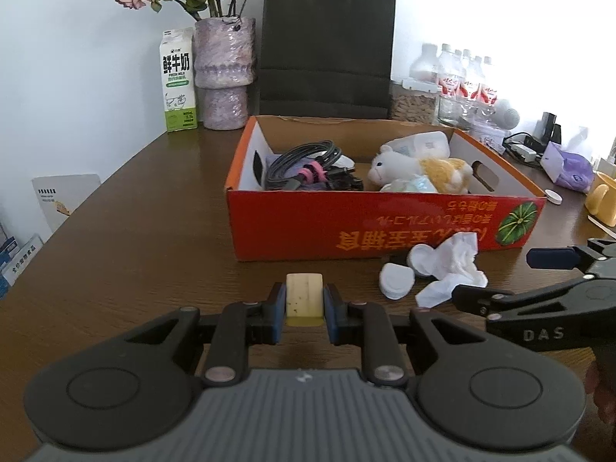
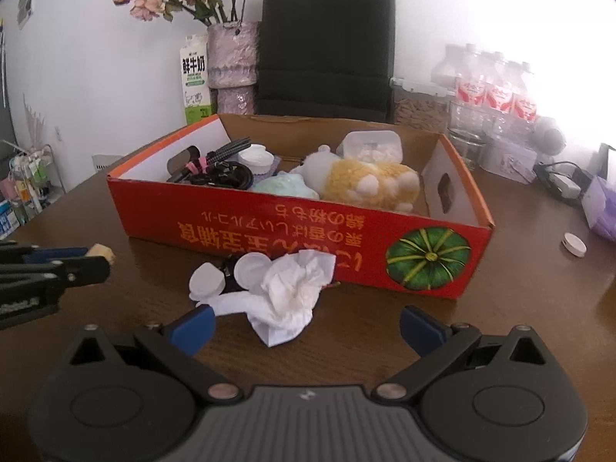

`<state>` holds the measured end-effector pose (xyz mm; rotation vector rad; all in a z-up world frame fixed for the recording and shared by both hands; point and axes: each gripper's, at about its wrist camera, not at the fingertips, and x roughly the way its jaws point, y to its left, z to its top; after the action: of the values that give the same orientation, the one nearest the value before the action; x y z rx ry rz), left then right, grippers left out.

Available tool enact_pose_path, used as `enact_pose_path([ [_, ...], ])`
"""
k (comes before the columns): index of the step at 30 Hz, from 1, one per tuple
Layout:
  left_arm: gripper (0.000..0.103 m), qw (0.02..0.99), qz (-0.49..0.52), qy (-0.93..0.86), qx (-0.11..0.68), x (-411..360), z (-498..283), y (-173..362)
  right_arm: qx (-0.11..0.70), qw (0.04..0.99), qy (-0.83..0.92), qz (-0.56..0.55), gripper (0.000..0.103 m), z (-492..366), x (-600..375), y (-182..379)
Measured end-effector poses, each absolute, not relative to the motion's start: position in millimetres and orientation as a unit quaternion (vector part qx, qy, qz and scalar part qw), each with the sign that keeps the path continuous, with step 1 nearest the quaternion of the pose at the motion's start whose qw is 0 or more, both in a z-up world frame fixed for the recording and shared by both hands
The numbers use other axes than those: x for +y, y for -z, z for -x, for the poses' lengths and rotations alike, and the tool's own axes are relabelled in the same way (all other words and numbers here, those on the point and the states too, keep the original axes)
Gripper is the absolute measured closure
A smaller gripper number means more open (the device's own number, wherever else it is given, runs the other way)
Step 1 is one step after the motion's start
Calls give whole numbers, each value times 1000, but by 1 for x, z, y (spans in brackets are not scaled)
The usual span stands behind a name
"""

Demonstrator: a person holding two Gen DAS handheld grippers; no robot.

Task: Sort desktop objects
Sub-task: 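Grasp the second white tissue with the right tool while the left tool holds the block, then carry the yellow block and tissue over the box with both tools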

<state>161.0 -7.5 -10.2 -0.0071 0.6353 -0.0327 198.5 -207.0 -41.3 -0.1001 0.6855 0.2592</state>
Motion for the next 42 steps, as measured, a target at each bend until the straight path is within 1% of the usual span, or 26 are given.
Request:
enact_pose_path([
  [5,82,948,7,15,317,0,-162,14,342,931,-126,28,2,-209,-208,51],
  [10,82,948,10,18,318,2,-162,15,339,931,-132,17,12,-213,-209,55],
  [11,82,948,10,19,319,3,-162,15,339,931,-133,19,18,-213,-208,56],
  [12,82,947,11,19,319,3,-161,15,339,931,-134,21,27,-213,-207,56],
  [13,82,947,11,20,320,4,-161,16,339,931,-137,23,32,-212,-206,56],
  [15,82,947,11,20,320,4,-160,16,336,931,-141,30,56,-210,-204,56],
  [16,82,947,11,20,319,4,-159,16,333,931,-145,35,63,-209,-202,55],
  [17,82,947,11,20,319,4,-159,16,329,931,-151,38,77,-206,-201,55],
  [18,82,948,11,20,319,4,-158,16,323,933,-153,38,82,-203,-201,53],
  [19,82,948,11,19,318,5,-157,16,317,935,-152,40,85,-200,-201,51],
  [21,82,948,11,18,317,5,-154,16,309,938,-153,37,86,-194,-201,47],
  [30,82,952,15,22,305,4,-145,9,298,944,-138,7,87,-178,-214,37],
  [37,82,961,16,31,275,-4,-147,-14,260,957,-127,-6,87,-169,-226,9],
  [42,82,968,16,40,248,-16,-158,-35,233,965,-118,-8,87,-178,-232,-13],
])
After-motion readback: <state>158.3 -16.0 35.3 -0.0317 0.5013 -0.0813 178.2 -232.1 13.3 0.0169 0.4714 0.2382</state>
